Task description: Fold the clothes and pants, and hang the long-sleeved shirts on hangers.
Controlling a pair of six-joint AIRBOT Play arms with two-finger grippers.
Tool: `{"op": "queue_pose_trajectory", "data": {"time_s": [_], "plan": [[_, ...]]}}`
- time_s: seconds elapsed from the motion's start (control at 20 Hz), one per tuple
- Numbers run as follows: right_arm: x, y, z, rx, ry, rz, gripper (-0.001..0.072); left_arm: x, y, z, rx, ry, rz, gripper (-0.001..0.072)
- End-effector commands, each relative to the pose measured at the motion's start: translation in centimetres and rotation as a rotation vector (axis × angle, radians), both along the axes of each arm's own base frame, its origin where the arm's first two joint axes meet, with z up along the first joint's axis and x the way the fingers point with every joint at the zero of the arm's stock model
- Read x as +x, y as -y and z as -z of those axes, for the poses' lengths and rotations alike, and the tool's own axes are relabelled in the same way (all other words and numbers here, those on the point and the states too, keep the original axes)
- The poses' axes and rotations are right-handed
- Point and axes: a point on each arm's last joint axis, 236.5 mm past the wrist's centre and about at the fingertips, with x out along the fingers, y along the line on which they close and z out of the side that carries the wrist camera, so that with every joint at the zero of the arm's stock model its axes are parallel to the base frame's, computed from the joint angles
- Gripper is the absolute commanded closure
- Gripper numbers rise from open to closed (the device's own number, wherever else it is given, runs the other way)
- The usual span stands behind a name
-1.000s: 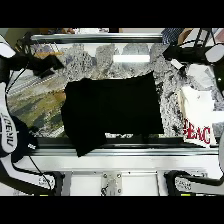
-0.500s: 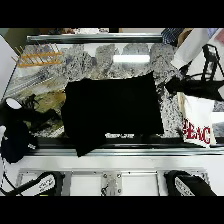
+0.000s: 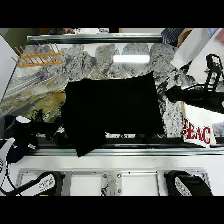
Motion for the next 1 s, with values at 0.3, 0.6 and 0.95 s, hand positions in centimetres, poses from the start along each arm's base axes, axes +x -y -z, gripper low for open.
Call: {"op": "queue_pose_trajectory", "data": {"time_s": [0.3, 0.6, 0.95], "plan": [[-3.4, 2.4, 4.9, 0.015, -0.223, 0.129, 0.0122, 3.0, 2.4, -0.2, 0.075, 0.107, 0.116, 0.0698], [-13.2, 6.8, 20.2, 0.172, -0.695, 0.590, 0.0122, 1.2, 2.1, -0.7, 0.112, 0.101, 0.251, 0.0698], [-10.2, 4.5, 25.2, 0.473, -0.563, 0.773, 0.0126, 0.5, 1.8, -2.2, 0.163, 0.192, 0.229, 0.0698]]}}
